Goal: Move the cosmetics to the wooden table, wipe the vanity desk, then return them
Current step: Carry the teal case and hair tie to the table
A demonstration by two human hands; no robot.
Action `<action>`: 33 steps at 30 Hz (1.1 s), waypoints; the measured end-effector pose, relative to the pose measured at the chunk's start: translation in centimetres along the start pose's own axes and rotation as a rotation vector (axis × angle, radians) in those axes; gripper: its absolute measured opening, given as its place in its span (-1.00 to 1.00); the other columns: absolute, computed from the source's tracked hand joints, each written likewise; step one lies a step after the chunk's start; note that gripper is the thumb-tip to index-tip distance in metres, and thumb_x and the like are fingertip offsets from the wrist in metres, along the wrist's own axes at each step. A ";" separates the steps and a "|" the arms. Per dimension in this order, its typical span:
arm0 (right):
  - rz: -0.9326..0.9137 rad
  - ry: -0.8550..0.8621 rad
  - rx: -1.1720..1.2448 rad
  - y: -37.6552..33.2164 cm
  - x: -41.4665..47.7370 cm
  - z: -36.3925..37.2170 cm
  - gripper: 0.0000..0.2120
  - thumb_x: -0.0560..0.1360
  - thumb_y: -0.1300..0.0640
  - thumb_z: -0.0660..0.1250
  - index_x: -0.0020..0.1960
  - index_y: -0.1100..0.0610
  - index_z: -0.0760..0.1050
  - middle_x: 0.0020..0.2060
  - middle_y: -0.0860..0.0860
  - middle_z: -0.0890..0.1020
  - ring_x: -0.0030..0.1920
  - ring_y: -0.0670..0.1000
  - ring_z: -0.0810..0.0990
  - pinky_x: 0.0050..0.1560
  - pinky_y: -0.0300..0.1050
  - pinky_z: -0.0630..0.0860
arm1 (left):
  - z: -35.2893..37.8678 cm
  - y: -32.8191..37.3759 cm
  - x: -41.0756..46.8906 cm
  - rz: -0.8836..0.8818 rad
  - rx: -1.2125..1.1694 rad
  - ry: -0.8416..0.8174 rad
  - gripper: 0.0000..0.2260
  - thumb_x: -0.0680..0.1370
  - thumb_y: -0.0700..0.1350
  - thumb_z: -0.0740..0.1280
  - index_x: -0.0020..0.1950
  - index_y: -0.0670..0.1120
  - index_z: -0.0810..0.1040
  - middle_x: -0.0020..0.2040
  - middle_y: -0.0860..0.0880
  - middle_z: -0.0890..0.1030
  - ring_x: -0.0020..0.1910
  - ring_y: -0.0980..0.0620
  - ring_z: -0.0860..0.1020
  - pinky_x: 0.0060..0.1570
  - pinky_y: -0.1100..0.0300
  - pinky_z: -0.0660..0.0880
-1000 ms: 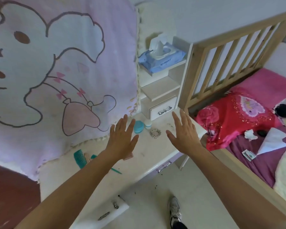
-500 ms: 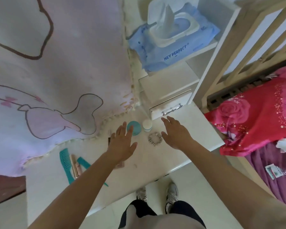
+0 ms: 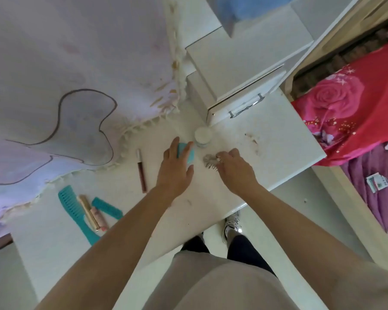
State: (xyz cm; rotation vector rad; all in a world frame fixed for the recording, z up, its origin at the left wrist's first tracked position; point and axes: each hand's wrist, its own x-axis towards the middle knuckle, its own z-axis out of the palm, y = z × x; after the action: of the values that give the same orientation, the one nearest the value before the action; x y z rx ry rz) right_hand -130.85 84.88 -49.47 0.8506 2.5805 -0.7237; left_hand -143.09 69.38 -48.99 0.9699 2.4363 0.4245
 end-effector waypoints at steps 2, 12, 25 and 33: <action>0.045 0.004 0.047 -0.1 -0.3 0.5 -0.73 0.64 0.03 0.19 0.28 0.10 0.44 0.08 0.10 0.46 -0.08 0.19 0.58 -0.20 -0.08 0.37 | 0.7 -0.1 -1.3 0.031 -0.008 0.005 -0.46 0.57 -0.15 0.27 0.53 0.04 0.22 0.54 -0.17 0.09 0.34 -0.22 0.28 0.28 -0.06 0.39; -0.095 0.193 0.241 -3.3 -1.8 -4.8 -0.82 0.61 0.05 0.23 0.16 0.03 0.53 -0.06 -0.07 0.50 -0.20 -0.01 0.54 -0.13 -0.07 0.48 | -3.2 -0.4 -5.7 -0.120 -0.071 0.076 -0.48 0.60 -0.03 0.27 0.53 0.11 0.19 0.41 -0.07 0.19 0.26 -0.14 0.36 0.15 -0.03 0.49; -0.589 0.090 0.528 -15.9 -6.8 -6.8 -0.87 0.58 -0.01 0.28 0.06 -0.03 0.56 -0.12 -0.08 0.61 -0.19 -0.13 0.60 -0.08 -0.15 0.52 | -11.1 1.8 -24.2 -0.518 -0.084 0.780 -0.43 0.51 -0.07 0.42 0.48 0.08 0.32 0.35 -0.08 0.33 0.16 -0.12 0.49 -0.11 0.00 0.56; -0.934 -0.209 0.604 -30.5 -22.7 -0.5 -0.88 0.59 0.03 0.31 0.08 0.00 0.57 -0.10 -0.11 0.63 -0.14 -0.14 0.60 -0.11 -0.29 0.48 | -12.6 1.7 -47.3 -0.923 -0.045 1.098 -0.38 0.49 -0.06 0.45 0.50 0.02 0.27 0.29 0.00 0.39 0.07 -0.10 0.52 -0.08 0.11 0.45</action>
State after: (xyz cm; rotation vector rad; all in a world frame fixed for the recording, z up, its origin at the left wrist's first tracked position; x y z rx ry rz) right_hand -132.52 53.67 -27.85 -0.3915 2.4877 -1.7743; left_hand -119.00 35.82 -22.67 -0.6933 3.3780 0.7629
